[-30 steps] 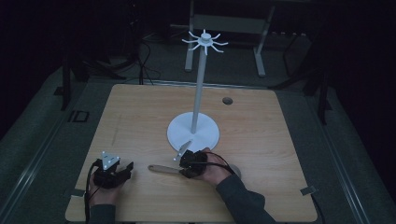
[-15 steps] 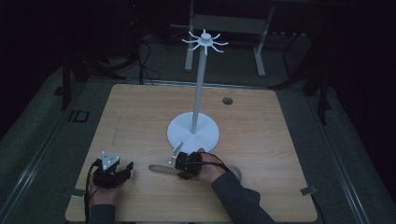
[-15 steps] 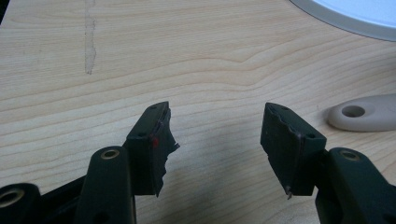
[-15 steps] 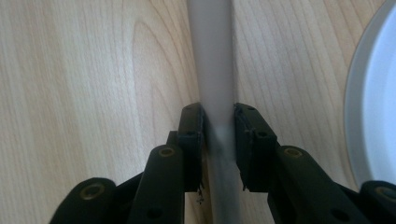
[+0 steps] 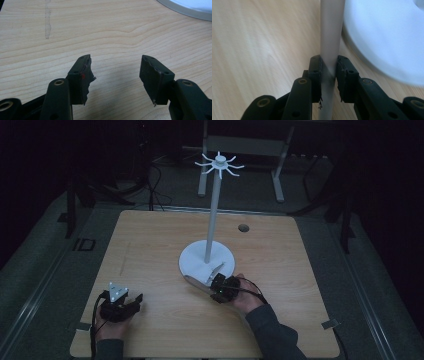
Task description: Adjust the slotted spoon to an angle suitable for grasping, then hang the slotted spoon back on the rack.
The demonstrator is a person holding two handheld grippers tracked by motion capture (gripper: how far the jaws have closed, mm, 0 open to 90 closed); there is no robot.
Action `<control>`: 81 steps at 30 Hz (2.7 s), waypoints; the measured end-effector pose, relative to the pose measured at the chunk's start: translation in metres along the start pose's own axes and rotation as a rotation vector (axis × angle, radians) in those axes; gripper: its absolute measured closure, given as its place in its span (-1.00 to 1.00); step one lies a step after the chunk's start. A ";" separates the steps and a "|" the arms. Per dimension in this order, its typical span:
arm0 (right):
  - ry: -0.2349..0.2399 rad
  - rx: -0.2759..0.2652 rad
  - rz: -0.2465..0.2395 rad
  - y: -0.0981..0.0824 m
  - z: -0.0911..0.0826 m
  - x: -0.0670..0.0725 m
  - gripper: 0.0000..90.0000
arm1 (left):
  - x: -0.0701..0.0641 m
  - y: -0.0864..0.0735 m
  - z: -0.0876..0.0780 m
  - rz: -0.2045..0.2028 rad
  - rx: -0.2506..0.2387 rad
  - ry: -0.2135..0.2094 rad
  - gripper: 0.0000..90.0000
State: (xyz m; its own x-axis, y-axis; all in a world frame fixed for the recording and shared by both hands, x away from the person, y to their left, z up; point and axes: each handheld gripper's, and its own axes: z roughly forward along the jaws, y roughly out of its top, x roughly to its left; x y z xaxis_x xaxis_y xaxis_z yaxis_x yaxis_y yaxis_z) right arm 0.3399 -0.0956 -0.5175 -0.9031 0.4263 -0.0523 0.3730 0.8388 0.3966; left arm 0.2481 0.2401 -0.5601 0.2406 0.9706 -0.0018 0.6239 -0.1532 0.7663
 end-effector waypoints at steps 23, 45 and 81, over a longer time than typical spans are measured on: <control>0.018 0.122 0.040 0.002 0.019 -0.018 0.59 | 0.001 0.000 0.000 -0.001 0.001 0.000 -0.04; 0.021 0.108 0.047 0.001 0.019 -0.017 0.63 | 0.000 0.001 0.001 0.002 -0.001 -0.001 -0.04; -0.048 -0.125 0.138 -0.018 -0.039 -0.033 0.63 | -0.003 0.001 0.002 0.011 0.003 0.000 -0.04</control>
State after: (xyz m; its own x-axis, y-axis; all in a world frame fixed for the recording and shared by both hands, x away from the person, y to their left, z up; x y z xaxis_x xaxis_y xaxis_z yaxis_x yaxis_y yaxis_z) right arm 0.3549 -0.1385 -0.4873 -0.8328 0.5527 -0.0324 0.4604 0.7238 0.5139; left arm 0.2498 0.2370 -0.5609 0.2474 0.9689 0.0061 0.6235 -0.1641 0.7644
